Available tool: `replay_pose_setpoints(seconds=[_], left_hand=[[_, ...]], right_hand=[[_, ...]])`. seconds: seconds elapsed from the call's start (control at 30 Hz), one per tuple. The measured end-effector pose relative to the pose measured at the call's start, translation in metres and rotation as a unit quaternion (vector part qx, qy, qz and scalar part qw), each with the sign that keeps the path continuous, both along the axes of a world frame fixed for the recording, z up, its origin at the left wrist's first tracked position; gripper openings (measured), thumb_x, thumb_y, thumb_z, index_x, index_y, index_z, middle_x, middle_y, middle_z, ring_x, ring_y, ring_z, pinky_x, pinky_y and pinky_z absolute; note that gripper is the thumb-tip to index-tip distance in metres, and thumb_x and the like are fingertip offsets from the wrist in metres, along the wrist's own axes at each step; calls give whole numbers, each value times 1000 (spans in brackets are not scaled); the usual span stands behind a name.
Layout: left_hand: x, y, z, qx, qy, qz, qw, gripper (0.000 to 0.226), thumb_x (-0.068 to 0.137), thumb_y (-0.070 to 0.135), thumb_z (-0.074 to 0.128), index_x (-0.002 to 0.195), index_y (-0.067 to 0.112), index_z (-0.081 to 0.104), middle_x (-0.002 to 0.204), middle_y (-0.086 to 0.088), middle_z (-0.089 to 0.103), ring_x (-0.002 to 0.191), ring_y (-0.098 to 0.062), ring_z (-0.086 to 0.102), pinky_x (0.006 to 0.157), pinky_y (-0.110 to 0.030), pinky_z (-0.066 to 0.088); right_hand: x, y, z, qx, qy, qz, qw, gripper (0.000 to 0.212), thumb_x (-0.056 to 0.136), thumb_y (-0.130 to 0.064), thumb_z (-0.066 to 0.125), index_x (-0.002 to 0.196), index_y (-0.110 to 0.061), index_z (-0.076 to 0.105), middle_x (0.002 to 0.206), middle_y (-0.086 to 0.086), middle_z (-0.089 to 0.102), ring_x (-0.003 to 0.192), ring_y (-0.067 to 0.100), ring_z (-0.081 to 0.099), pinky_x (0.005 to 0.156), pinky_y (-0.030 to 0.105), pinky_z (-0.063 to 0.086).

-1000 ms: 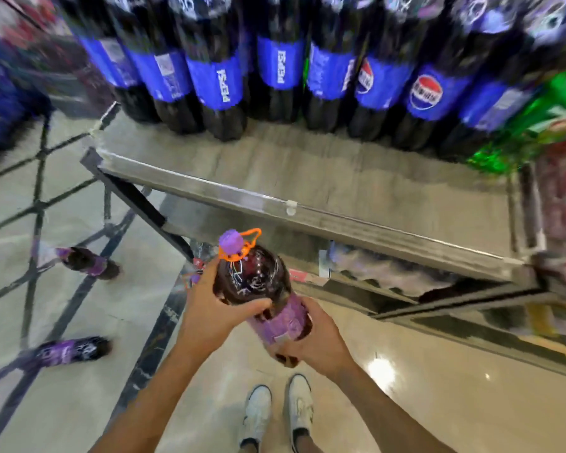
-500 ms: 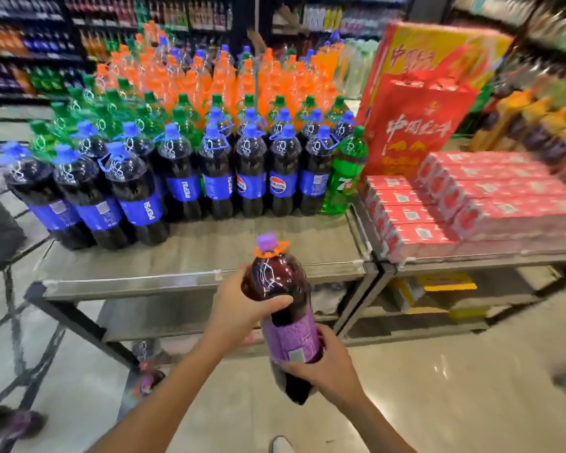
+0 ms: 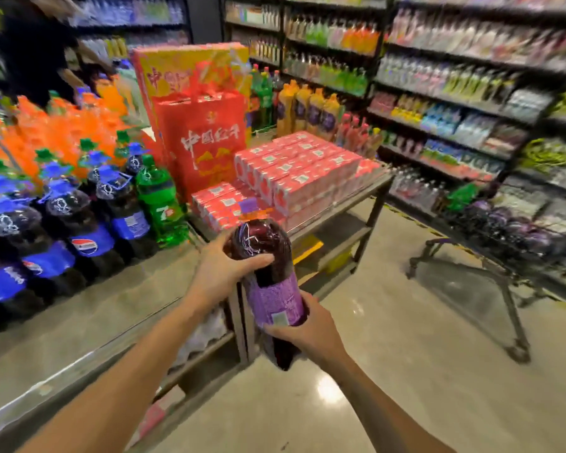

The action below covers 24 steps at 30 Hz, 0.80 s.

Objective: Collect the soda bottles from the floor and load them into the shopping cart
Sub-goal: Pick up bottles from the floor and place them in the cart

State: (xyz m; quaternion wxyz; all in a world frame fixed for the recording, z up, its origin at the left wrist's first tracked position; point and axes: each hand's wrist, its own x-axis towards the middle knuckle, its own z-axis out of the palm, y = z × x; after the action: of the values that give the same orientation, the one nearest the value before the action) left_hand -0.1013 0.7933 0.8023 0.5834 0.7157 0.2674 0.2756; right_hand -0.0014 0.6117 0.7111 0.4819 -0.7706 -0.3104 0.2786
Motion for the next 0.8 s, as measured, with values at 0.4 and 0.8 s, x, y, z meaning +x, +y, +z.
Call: replay_pose_setpoints(seconds=[0.4, 0.8], left_hand=[[231, -49, 28, 41, 7, -195, 980, 65, 65, 38, 96, 123, 32, 69, 116, 6, 75, 111, -15, 71, 102, -49, 54], [437, -62, 25, 58, 22, -355, 933, 49, 66, 36, 94, 108, 44, 71, 104, 20, 76, 98, 2, 71, 88, -29, 56]], right_hand=[[173, -60, -8, 59, 22, -150, 987, 70, 61, -57, 96, 119, -49, 58, 109, -25, 71, 102, -1, 70, 90, 31, 63], [317, -76, -18, 50, 35, -295, 953, 95, 55, -68, 92, 137, -36, 56, 121, -16, 70, 111, 5, 68, 95, 36, 62]])
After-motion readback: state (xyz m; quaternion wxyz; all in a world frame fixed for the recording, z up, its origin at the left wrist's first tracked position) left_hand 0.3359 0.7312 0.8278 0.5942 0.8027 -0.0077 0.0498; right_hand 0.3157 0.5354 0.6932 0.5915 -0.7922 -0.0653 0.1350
